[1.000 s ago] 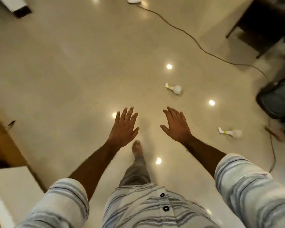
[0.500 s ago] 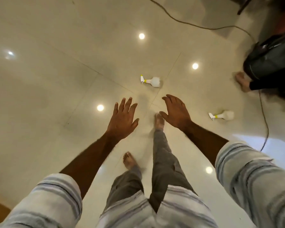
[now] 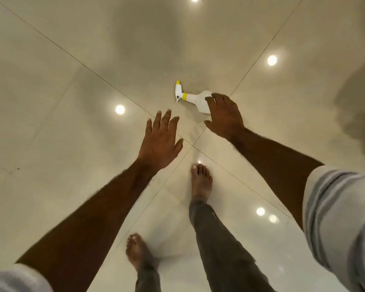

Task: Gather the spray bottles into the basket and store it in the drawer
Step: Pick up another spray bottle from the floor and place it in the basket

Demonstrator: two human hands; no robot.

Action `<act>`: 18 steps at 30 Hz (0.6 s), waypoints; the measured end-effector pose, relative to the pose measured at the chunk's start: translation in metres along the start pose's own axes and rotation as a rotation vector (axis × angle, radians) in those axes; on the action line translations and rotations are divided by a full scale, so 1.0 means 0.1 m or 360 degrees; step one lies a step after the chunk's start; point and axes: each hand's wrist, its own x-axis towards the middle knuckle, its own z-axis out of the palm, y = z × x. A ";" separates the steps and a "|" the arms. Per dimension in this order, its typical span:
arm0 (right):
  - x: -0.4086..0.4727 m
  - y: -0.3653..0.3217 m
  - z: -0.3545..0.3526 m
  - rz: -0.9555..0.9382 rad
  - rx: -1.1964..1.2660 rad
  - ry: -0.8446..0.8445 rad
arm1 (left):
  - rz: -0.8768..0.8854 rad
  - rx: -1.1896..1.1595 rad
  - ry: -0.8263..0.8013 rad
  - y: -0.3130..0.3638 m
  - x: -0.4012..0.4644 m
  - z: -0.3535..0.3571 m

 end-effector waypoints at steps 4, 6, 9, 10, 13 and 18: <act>0.64 0.18 0.52 -0.0053 -0.0142 -0.0100 | -0.0014 0.0014 -0.0051 -0.16 0.53 0.50; 0.85 0.21 0.73 -0.0034 -0.0169 -0.0133 | -0.0049 -0.0035 -0.0061 -0.21 0.67 0.69; 1.01 0.21 0.90 0.0060 -0.0159 -0.0179 | -0.0053 -0.0116 -0.0076 -0.26 0.70 0.87; 1.05 0.22 0.91 0.0095 -0.0163 -0.0179 | -0.0051 -0.0141 -0.0076 -0.27 0.68 0.90; 1.10 0.20 0.85 0.0159 -0.0114 -0.0209 | -0.0101 -0.0299 -0.0096 -0.32 0.59 0.88; 0.86 0.16 0.65 0.0302 0.0310 -0.0175 | -0.0173 -0.0669 -0.0057 -0.29 0.41 0.65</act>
